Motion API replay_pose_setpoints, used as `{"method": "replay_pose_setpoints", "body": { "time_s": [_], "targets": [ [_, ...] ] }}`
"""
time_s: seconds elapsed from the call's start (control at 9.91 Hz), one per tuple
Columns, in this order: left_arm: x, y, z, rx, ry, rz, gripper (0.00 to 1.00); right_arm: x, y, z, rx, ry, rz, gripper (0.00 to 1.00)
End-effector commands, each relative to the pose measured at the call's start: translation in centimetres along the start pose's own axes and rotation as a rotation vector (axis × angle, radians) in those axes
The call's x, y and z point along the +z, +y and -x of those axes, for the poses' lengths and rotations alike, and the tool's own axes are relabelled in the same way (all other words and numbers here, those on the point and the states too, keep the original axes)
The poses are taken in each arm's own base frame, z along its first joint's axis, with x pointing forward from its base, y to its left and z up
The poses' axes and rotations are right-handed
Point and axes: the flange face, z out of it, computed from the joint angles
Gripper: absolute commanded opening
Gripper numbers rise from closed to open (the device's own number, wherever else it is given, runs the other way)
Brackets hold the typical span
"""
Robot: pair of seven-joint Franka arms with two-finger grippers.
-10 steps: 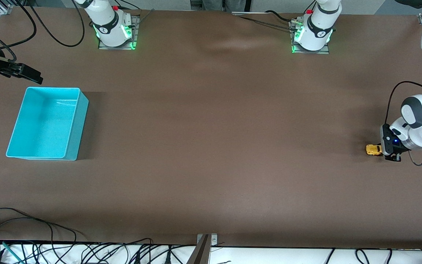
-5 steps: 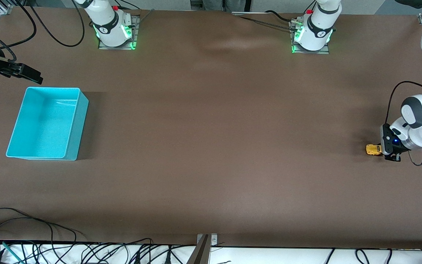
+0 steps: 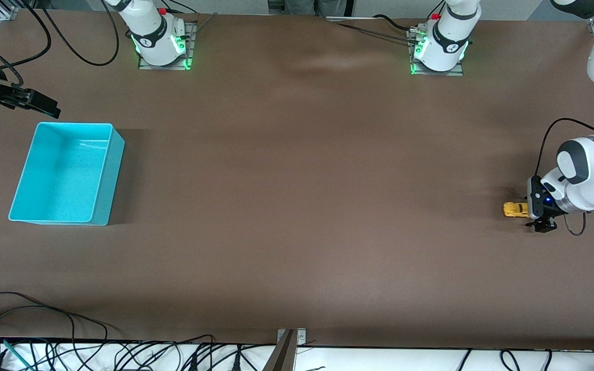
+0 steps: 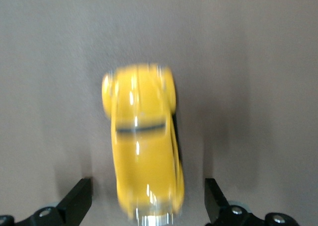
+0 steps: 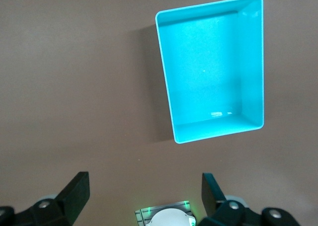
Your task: Wind up and store yellow beetle car
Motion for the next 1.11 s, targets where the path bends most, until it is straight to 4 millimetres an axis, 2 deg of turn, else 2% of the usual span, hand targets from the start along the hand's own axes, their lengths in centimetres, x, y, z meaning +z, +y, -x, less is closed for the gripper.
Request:
{"method": "replay_pose_setpoints", "body": {
  "time_s": [0.0, 0.1, 0.2, 0.3, 0.5, 0.61, 0.81, 1.01],
  "targets": [
    [-4.0, -1.2, -0.6, 0.013, 0.018, 0.032, 1.0, -0.3, 0.2, 0.2, -0.01, -0.005, -0.016, 1.0],
    [-5.9, -1.7, -0.6, -0.001, 0.025, 0.056, 1.0, -0.3, 0.2, 0.2, -0.01, -0.005, -0.016, 1.0],
    [-8.4, -2.7, -1.6, -0.001, 0.034, 0.076, 1.0, -0.4, 0.2, 0.2, -0.009, -0.004, -0.016, 1.0],
    [-11.3, -3.3, -2.0, -0.029, 0.038, 0.103, 1.0, -0.3, 0.2, 0.2, -0.01, -0.005, -0.016, 1.0],
    [-16.9, -4.3, -3.5, -0.057, 0.037, 0.106, 1.0, -0.2, 0.2, 0.1, -0.01, -0.007, -0.016, 1.0],
    [-18.8, -4.9, -4.8, -0.055, 0.037, 0.11, 1.0, -0.3, 0.3, 0.1, -0.009, -0.005, -0.016, 1.0],
    [-21.8, -6.2, -7.5, -0.073, 0.018, 0.144, 1.0, -0.4, 0.3, 0.2, -0.015, -0.004, -0.017, 1.0],
    [-22.2, -6.7, -9.3, -0.077, 0.013, 0.158, 1.0, -0.3, 0.4, 0.1, -0.021, -0.005, -0.017, 1.0]
  ]
}}
